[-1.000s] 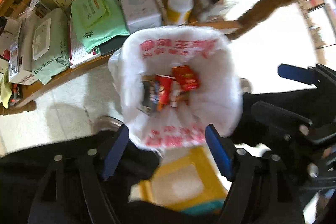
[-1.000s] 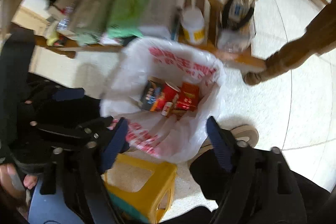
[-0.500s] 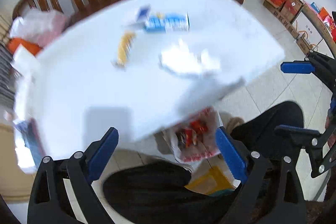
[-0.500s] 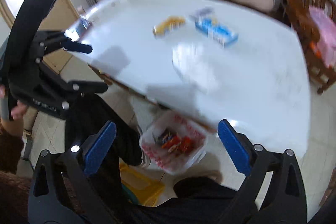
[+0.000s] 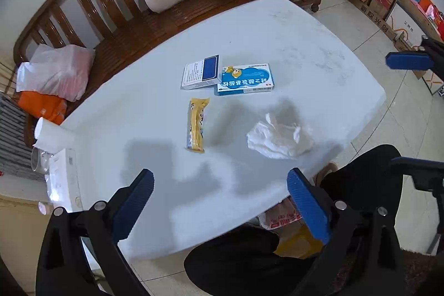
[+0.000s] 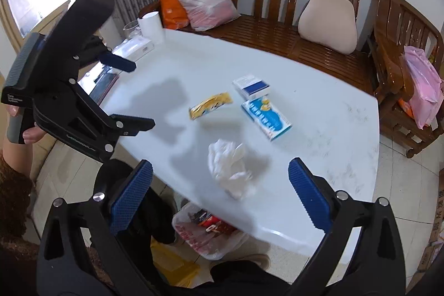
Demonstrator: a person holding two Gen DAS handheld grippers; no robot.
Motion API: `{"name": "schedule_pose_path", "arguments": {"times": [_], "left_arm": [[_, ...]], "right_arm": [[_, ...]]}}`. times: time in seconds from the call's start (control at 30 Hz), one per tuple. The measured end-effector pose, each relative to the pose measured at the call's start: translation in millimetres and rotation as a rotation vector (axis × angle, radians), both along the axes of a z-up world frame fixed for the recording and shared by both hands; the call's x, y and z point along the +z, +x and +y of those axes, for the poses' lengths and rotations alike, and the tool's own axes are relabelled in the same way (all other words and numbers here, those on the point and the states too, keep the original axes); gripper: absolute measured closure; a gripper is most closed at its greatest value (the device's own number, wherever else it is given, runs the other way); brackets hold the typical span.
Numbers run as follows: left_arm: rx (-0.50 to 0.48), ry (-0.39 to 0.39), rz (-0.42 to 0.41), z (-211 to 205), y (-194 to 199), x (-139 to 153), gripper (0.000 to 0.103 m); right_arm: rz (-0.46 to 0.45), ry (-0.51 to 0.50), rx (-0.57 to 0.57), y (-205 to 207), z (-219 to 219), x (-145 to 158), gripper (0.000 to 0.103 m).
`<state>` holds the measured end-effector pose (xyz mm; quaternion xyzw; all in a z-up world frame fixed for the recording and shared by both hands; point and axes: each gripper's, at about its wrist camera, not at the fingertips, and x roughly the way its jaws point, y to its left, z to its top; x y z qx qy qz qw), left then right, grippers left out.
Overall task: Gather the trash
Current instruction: 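Raise both tools back over the table toward the remaining trash, then grasp the yellow snack wrapper with the left tool while the right tool grasps the white tissue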
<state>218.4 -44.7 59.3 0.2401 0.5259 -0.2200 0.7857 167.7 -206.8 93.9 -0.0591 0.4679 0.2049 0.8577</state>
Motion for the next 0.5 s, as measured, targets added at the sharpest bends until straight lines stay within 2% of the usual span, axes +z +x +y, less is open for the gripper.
{"name": "schedule_pose_path", "arguments": {"times": [0.27,0.5], "left_arm": [[0.016,0.027,0.078,-5.6,49.9,-40.2,0.009],[0.002,0.051,0.124,-11.8,71.6,-72.5,0.009]], "right_arm": [[0.015,0.006,-0.017,36.9,-7.2,-13.6,0.007],[0.063,-0.009,0.002,57.3,-3.2,-40.5,0.007]]}}
